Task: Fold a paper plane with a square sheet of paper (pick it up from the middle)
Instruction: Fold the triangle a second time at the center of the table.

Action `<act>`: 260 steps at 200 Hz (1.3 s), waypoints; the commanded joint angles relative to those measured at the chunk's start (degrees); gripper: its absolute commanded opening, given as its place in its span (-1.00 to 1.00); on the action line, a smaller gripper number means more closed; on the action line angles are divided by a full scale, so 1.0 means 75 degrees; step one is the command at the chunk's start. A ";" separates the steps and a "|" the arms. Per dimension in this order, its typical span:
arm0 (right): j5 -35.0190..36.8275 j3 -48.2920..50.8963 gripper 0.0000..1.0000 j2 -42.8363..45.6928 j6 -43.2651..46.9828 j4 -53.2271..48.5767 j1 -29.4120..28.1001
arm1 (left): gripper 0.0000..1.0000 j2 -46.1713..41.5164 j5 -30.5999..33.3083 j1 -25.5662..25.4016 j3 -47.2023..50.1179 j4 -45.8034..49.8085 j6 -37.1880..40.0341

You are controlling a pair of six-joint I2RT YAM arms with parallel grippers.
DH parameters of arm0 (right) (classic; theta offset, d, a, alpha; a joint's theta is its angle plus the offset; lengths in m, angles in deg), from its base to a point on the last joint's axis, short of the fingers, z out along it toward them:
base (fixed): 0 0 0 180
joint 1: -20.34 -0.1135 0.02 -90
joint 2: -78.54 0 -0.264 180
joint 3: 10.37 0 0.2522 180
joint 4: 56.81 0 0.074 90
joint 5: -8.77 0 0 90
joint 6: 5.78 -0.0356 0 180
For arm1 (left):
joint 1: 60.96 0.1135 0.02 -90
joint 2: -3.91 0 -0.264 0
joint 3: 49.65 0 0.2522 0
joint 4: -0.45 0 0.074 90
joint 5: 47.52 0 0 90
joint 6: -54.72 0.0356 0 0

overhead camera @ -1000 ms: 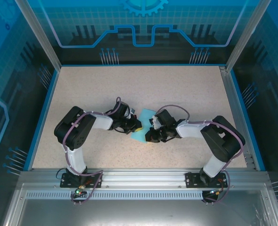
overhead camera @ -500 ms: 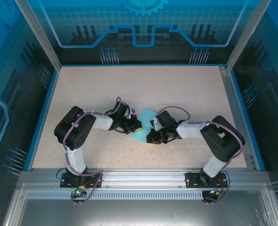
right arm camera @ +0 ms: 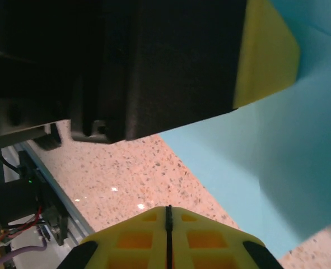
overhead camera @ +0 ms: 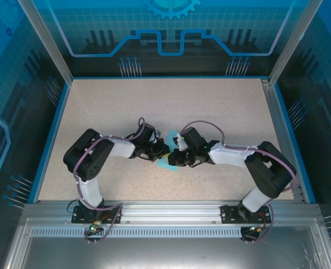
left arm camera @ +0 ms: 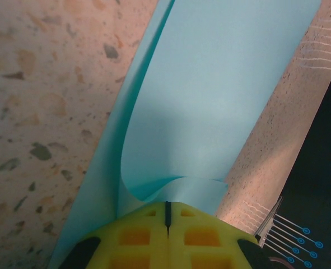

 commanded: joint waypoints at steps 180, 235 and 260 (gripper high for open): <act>-0.0119 0.0358 -0.83 -0.0810 -0.0337 0.0668 0.0658 | -1.00 -0.0025 0.0187 -0.0108 0.0086 0.0672 0.0225; 0.0121 0.0610 -0.91 -0.1096 -0.0264 0.0120 0.0703 | -1.00 -0.0061 0.0298 0.0050 -0.0005 0.0806 0.0405; 0.0082 0.0583 -0.92 -0.1174 -0.0109 -0.0132 0.0742 | -1.00 -0.0016 0.0302 0.0330 -0.0175 0.0932 0.0652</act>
